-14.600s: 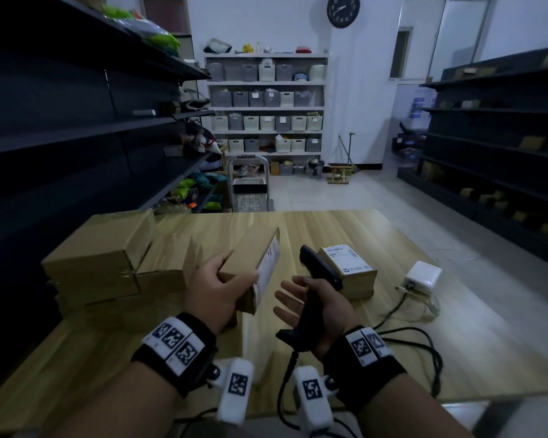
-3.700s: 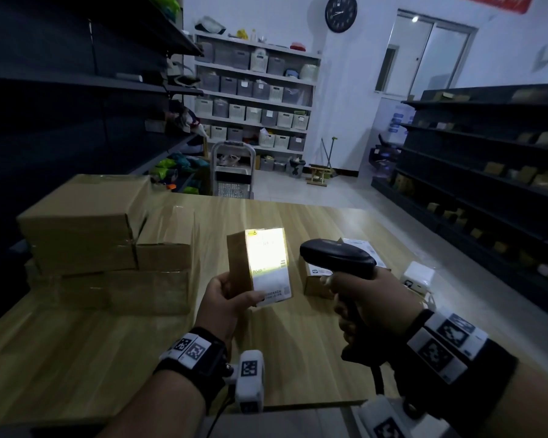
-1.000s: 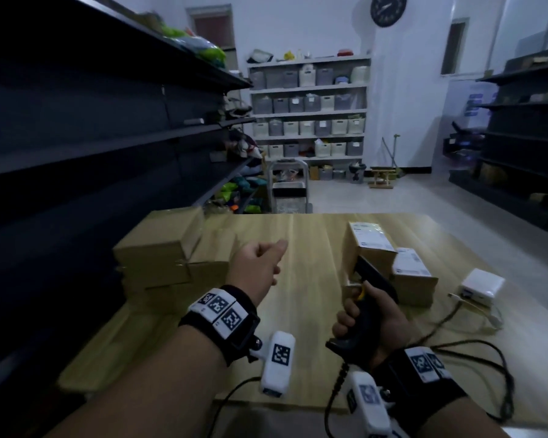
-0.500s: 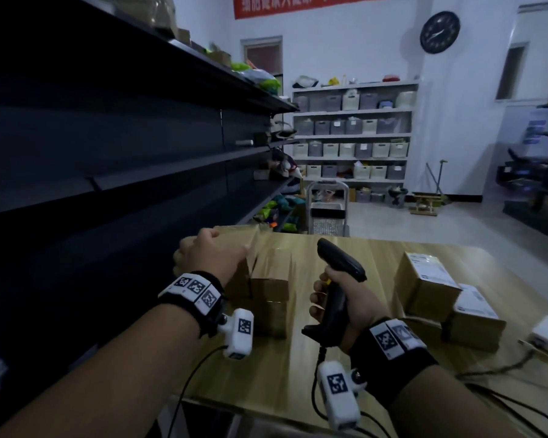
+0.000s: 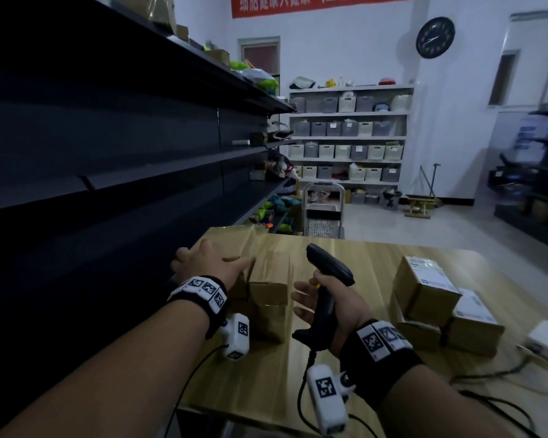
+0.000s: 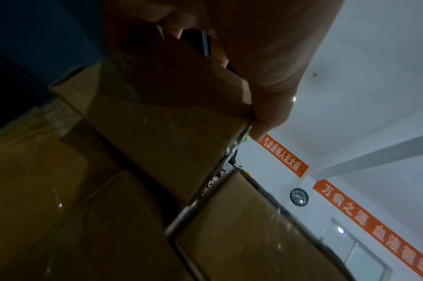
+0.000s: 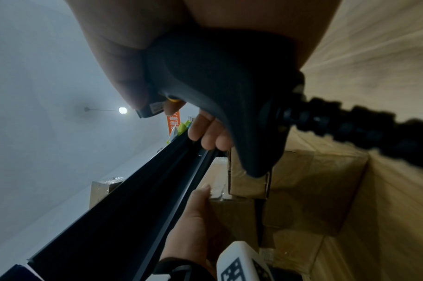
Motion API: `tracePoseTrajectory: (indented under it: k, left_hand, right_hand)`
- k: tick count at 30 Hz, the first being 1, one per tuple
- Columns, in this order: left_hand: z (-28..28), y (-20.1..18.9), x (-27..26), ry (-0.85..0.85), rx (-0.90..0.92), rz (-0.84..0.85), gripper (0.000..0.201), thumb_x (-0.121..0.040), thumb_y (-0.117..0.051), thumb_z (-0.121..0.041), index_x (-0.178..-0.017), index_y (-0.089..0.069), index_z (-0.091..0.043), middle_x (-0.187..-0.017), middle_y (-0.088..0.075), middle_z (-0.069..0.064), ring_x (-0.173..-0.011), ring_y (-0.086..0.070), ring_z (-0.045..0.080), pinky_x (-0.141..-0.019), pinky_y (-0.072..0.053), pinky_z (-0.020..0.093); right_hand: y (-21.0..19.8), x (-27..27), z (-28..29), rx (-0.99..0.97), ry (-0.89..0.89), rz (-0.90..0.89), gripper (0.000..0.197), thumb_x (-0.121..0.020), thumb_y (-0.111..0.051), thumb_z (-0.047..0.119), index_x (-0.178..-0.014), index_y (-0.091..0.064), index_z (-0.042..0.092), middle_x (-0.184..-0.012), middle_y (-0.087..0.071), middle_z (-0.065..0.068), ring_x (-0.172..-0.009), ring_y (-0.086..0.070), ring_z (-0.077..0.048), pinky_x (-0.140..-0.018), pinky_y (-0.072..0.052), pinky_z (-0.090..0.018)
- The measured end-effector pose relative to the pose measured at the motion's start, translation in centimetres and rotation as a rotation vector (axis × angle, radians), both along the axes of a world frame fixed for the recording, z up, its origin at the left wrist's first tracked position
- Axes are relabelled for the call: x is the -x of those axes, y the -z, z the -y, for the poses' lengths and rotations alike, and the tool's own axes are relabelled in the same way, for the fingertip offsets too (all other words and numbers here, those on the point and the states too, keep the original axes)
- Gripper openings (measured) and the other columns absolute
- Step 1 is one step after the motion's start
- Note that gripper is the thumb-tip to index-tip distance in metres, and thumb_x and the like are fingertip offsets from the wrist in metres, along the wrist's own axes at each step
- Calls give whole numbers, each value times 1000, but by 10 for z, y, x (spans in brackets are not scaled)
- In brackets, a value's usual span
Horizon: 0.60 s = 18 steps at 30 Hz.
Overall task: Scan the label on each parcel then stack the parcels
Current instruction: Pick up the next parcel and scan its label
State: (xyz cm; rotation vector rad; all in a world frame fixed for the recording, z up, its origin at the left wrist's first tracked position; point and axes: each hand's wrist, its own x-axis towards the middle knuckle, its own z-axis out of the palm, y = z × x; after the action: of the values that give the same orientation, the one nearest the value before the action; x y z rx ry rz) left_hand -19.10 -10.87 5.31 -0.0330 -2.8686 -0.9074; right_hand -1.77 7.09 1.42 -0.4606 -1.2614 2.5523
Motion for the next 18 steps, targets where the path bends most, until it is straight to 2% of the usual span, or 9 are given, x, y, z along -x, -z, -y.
tracePoseTrajectory:
  k: [3, 6, 9, 11, 13, 15, 17, 18]
  left_hand:
    - [9, -6, -2, -32, -108, -44, 97, -71, -82, -80, -150, -55, -31, -157, -38, 15, -141, -42, 41, -109, -51, 58]
    - [18, -19, -7, -41, -234, -130, 91, -70, -85, -76, -145, -59, -31, -159, -38, 13, -142, -42, 40, -110, -51, 58]
    - [19, -35, -21, 10, -399, -208, 85, -69, -87, -73, -139, -62, -32, -158, -40, 12, -141, -45, 38, -112, -51, 55]
    - [15, -41, -35, 75, -561, -198, 80, -67, -87, -74, -133, -63, -35, -153, -47, 9, -134, -54, 33, -110, -55, 53]
    - [7, -43, -52, 146, -798, -168, 72, -63, -88, -75, -120, -68, -37, -140, -62, 5, -118, -68, 25, -100, -62, 49]
    - [-1, -42, -70, 224, -1015, -96, 59, -69, -92, -65, -113, -72, -31, -121, -77, 5, -102, -77, 23, -86, -65, 40]
    - [-7, -40, -86, 282, -1145, 51, 62, -72, -92, -59, -118, -75, -21, -115, -81, 9, -98, -79, 26, -77, -63, 38]
    - [-10, -37, -92, 316, -1204, 162, 69, -68, -91, -60, -122, -75, -20, -117, -82, 12, -102, -79, 30, -78, -63, 40]
  right_hand:
    - [0, -5, 0, 1, 9, 5, 18, -100, -71, 24, -94, -70, 7, -107, -79, -19, -95, -77, -34, -82, -61, -44]
    - [0, -8, -2, 0, 11, 6, 18, -100, -70, 24, -94, -71, 7, -109, -79, -20, -97, -77, -35, -83, -61, -45]
    - [-4, -10, -4, 2, 12, -15, 19, -101, -69, 23, -94, -71, 7, -113, -79, -21, -99, -78, -35, -90, -59, -47]
    - [-6, -12, -5, 8, 3, -40, 17, -101, -68, 24, -97, -71, 8, -121, -79, -20, -106, -79, -35, -95, -58, -49]
    - [-9, -14, -7, 34, 4, -70, 16, -101, -68, 24, -100, -70, 8, -129, -77, -19, -117, -76, -35, -105, -56, -53]
    - [-13, -19, -10, 89, 27, -108, 18, -100, -69, 24, -96, -74, 7, -134, -75, -17, -126, -70, -36, -113, -49, -60]
    - [-18, -27, -13, 140, 66, -128, 23, -100, -69, 28, -93, -77, 8, -137, -73, -14, -132, -64, -37, -114, -45, -66]
    - [-22, -31, -16, 155, 87, -128, 24, -102, -67, 31, -96, -74, 8, -139, -71, -13, -135, -61, -37, -114, -44, -68]
